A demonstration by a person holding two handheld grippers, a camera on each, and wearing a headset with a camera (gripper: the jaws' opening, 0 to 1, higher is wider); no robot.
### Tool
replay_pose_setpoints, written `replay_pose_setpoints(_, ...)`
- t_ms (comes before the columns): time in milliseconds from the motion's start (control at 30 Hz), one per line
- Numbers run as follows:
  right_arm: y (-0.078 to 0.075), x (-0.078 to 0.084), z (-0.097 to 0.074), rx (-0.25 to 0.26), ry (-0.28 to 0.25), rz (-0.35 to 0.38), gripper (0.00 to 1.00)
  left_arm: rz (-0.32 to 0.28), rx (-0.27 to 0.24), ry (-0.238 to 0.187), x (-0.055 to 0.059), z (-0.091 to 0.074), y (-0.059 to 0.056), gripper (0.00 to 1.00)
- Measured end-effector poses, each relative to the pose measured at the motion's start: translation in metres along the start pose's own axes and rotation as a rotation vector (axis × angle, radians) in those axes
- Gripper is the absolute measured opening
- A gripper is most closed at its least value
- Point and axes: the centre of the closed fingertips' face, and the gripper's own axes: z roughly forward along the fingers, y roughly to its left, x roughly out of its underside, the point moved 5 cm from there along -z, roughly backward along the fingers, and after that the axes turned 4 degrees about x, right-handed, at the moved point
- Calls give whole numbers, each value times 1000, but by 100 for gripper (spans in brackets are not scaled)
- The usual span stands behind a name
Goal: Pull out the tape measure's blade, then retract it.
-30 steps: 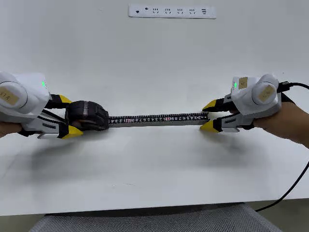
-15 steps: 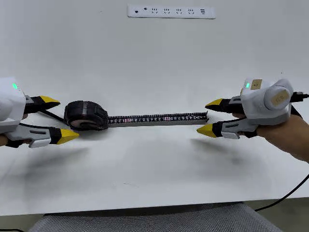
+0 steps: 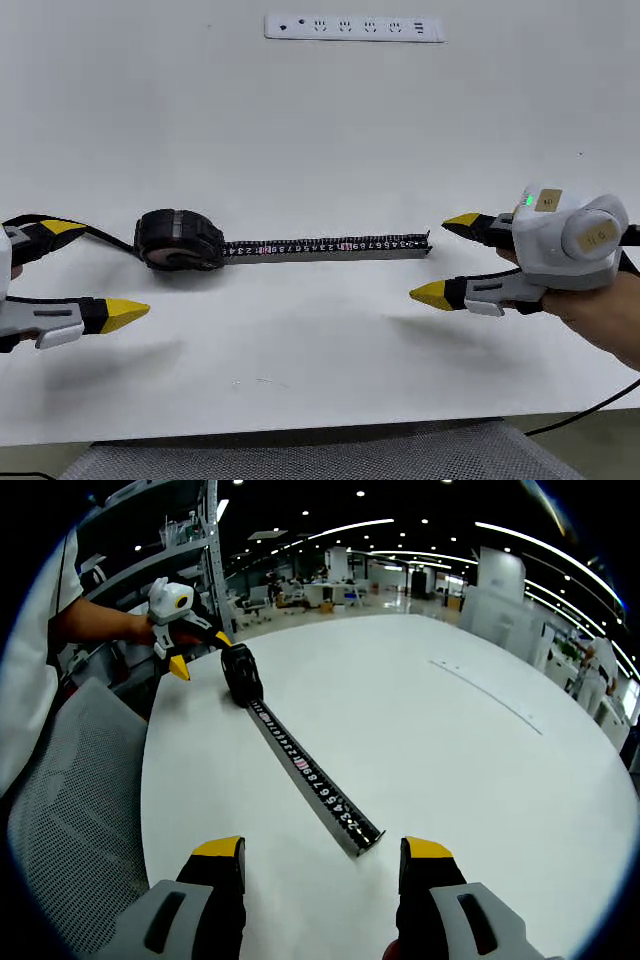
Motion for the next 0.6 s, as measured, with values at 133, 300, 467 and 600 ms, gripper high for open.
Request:
replay_pose_setpoints(133, 2, 2, -5, 13, 9, 10, 64, -4, -5, 3, 3, -6, -2, 72)
replay_pose_setpoints(300, 7, 3, -14, 23, 2, 29, 66, -12, -18, -2, 6, -13, -6, 75)
replay_pose_setpoints(467, 13, 4, -21, 41, -2, 43, 70, -24, -32, -9, 9, -19, -11, 76)
replay_pose_setpoints(600, 17, 9, -26, 52, 6, 53, 73, -32, -42, -7, 11, -22, -16, 78)
